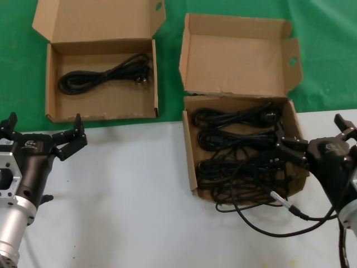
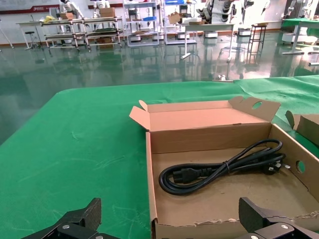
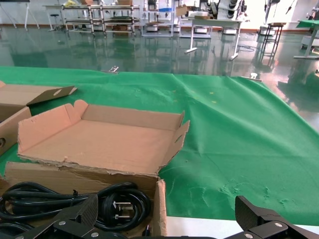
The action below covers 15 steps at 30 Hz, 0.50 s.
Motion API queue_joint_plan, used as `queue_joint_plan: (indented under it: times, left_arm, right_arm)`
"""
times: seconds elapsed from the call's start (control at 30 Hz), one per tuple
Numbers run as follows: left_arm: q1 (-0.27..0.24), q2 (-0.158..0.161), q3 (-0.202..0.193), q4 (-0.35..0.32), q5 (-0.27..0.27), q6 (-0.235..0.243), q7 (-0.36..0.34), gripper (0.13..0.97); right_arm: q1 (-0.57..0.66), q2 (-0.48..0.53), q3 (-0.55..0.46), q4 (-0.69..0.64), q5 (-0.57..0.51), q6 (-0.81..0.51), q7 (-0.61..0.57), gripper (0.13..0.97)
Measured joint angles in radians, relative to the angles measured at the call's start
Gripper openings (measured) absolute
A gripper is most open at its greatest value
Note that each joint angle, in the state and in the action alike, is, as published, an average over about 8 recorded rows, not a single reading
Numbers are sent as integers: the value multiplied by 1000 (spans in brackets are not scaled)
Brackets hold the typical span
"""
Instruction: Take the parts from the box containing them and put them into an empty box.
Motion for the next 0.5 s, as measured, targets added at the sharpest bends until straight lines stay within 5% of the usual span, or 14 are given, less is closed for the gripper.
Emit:
queue_joint_plan:
  times: [0.5]
  left_arm:
    - [0, 0, 0, 0, 0, 0, 0, 966]
  right_arm:
    - [0, 0, 0, 0, 0, 0, 0, 966]
